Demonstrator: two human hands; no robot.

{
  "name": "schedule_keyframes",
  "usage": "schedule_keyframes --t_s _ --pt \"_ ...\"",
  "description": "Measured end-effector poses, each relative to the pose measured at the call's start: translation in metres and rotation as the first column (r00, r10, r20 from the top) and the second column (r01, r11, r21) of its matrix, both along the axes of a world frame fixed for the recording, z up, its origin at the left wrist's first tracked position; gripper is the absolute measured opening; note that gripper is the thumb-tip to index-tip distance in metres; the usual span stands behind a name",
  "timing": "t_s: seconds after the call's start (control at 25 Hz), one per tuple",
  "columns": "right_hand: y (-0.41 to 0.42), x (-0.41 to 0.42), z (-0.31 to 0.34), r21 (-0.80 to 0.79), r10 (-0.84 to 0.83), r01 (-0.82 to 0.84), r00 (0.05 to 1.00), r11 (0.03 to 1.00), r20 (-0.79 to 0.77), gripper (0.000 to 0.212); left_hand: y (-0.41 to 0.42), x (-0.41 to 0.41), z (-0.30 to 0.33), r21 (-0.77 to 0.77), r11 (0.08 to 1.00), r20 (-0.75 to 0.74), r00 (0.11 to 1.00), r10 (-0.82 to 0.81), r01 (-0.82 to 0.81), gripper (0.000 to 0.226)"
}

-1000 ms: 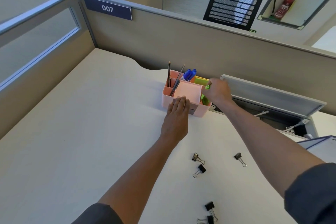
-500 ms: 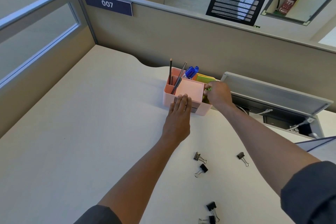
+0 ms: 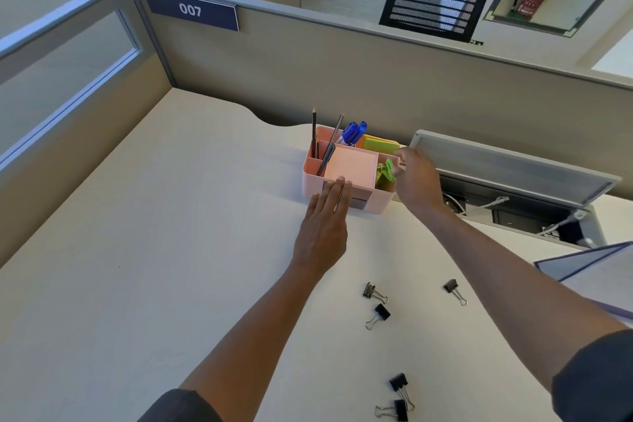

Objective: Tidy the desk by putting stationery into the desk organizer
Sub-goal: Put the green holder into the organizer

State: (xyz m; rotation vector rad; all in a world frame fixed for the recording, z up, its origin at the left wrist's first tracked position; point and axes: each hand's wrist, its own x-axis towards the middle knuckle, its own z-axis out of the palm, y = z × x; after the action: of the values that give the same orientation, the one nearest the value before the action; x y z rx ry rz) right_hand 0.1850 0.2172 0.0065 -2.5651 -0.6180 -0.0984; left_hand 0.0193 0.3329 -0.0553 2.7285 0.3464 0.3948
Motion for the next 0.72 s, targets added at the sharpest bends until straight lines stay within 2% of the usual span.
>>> schedule_keyframes --t_s 0.12,0.28,0.4,0.56,0.72 --pt "-0.016 -0.020 -0.004 -0.005 0.062 -0.062 0.998 0.998 0.023 0.035 -0.004 -0.013 -0.010 0.019 0.998 0.025 0.998 0.060 -0.060 0.065" --pt "-0.026 -0.037 -0.017 -0.211 0.168 -0.179 0.983 0.961 -0.068 0.043 -0.006 -0.013 -0.014 0.018 0.995 -0.128 0.987 0.098 -0.096 0.068" --pt "-0.030 -0.044 -0.022 -0.277 0.170 -0.169 0.985 0.946 -0.020 0.035 -0.008 -0.004 -0.014 0.047 0.995 -0.180 0.979 0.095 -0.088 0.077" --pt "-0.032 -0.049 -0.021 -0.290 0.146 -0.143 0.989 0.946 -0.012 0.041 -0.008 0.005 -0.016 0.089 0.992 -0.222 0.969 0.108 -0.090 0.084" --pt "-0.029 -0.052 -0.022 -0.310 0.115 -0.115 0.993 0.944 -0.018 0.043 -0.008 0.005 -0.017 0.117 0.986 -0.228 0.964 0.139 -0.115 0.079"
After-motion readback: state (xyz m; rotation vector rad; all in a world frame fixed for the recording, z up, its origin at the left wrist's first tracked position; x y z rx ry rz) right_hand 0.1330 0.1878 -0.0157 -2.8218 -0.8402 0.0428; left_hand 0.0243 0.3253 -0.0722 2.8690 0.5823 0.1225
